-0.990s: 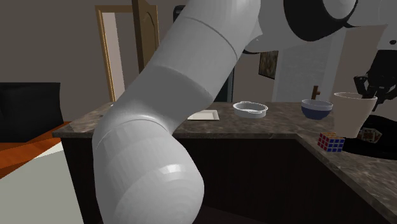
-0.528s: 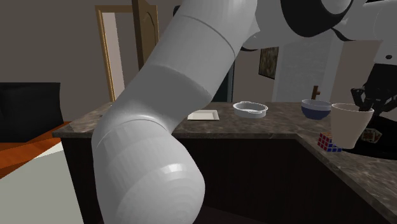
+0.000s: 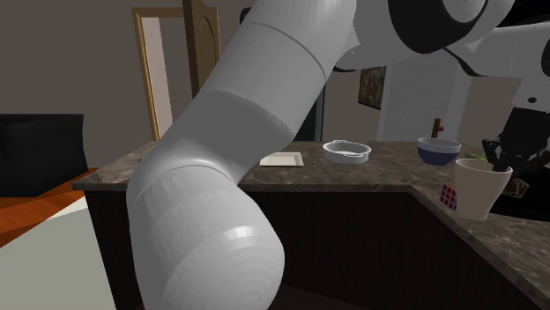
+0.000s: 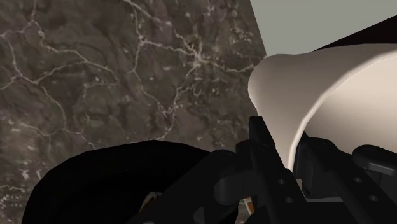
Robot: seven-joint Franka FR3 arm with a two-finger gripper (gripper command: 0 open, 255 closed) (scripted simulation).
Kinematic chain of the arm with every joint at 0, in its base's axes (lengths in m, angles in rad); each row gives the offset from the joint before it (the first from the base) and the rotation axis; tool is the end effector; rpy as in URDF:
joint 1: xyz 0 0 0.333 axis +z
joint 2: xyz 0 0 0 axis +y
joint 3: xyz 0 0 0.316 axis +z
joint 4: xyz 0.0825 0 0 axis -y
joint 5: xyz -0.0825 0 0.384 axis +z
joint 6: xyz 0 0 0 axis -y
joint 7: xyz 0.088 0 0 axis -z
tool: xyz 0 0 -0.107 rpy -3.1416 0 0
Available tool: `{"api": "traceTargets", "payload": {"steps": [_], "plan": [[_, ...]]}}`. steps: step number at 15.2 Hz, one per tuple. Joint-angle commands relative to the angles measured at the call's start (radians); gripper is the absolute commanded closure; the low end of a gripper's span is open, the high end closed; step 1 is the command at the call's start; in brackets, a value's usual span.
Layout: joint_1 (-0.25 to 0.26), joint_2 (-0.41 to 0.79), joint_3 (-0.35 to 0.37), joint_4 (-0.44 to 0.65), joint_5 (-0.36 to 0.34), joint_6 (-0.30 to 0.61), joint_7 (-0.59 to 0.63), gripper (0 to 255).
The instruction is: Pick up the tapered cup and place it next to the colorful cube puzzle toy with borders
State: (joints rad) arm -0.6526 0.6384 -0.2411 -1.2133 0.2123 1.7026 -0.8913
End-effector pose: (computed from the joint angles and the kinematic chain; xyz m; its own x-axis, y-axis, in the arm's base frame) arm 0.4970 -0.5179 0.4001 0.9994 -0.0053 -0.0348 -0.0102 -0.9898 -0.1419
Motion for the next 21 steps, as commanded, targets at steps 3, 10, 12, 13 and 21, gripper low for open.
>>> {"api": "traceTargets", "payload": {"steps": [3,10,12,13,21], "plan": [[0.005,0.003,0.002,-0.049,0.003,0.053,-0.005,255],[0.005,0.005,0.002,-0.054,0.003,0.058,-0.005,255],[0.005,0.005,0.002,-0.054,0.003,0.058,-0.005,0],[0.005,0.005,0.002,-0.054,0.003,0.058,-0.005,0],[-0.015,0.022,0.0,0.102,0.001,-0.079,0.005,0]]}}
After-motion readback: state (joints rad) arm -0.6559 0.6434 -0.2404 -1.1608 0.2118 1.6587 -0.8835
